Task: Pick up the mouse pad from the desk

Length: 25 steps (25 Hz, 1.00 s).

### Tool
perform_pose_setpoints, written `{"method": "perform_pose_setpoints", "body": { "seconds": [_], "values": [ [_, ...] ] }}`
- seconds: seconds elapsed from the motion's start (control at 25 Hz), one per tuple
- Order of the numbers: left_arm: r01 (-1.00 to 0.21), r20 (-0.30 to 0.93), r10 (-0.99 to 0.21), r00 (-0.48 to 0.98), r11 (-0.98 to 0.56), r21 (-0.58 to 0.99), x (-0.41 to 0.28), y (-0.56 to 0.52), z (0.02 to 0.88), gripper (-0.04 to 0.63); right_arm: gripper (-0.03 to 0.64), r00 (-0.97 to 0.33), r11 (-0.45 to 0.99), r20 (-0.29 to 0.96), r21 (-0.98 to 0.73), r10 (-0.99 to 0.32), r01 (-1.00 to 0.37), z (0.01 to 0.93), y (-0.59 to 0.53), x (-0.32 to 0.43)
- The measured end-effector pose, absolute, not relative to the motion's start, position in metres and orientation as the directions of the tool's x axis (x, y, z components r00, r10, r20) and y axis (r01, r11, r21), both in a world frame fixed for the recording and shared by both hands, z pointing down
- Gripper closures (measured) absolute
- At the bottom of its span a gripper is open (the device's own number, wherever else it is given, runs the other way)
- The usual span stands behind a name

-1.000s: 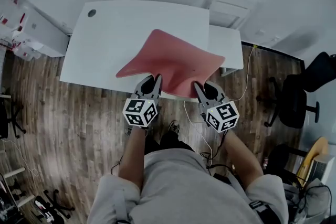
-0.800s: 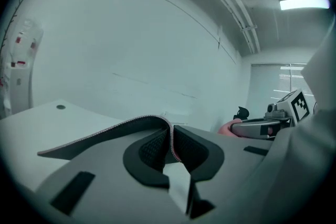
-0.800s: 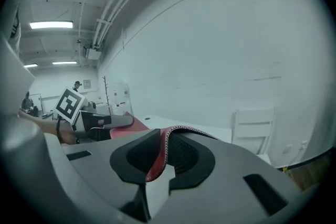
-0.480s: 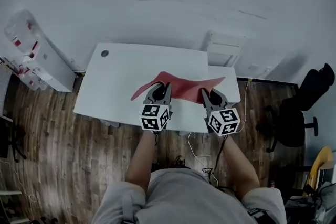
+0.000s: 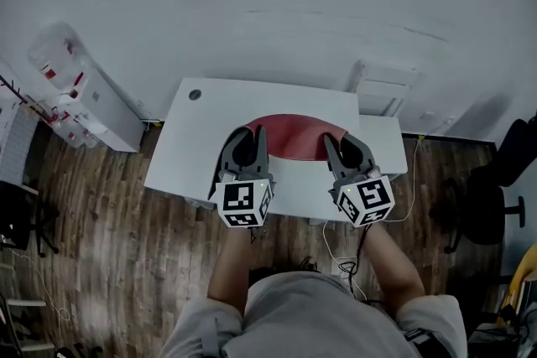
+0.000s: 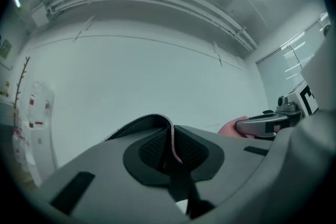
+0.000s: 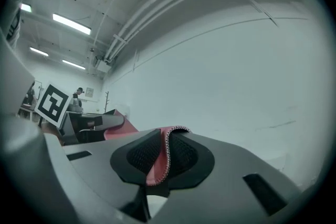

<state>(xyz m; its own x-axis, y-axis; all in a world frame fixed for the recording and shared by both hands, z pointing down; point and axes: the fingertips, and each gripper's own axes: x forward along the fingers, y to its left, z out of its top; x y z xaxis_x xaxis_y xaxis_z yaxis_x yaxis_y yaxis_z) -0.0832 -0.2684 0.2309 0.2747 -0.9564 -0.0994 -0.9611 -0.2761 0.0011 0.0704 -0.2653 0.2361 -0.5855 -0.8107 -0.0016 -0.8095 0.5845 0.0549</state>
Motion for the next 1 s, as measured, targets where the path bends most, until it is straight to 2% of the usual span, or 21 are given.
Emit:
{"method": "perform_pose_setpoints", "body": {
  "seconds": [0.28, 0.56, 0.76, 1.0],
  "values": [
    [-0.982, -0.126, -0.986, 0.107, -0.085, -0.171, -0.148, -0.218, 0.183, 0.555, 0.551, -0.714, 0.701, -0.081, 0.144, -0.695, -0.698, 0.187, -0.243, -0.013],
    [-0.975, -0.105, -0.985, -0.134, 0.150, -0.166, -0.228, -0.150, 0.182, 0.555, 0.550, -0.823, 0.800, -0.079, 0.200, -0.562, -0.566, 0.190, -0.200, -0.103],
    [-0.960, -0.058, -0.979, -0.197, 0.205, -0.193, -0.250, -0.128, 0.195, 0.555, 0.551, -0.853, 0.831, -0.077, 0.199, -0.516, -0.520, 0.198, -0.185, -0.131],
    [-0.958, -0.048, -0.977, -0.208, 0.213, -0.190, -0.258, -0.106, 0.198, 0.555, 0.554, -0.867, 0.846, -0.044, 0.196, -0.497, -0.495, 0.203, -0.161, -0.145]
  ]
}}
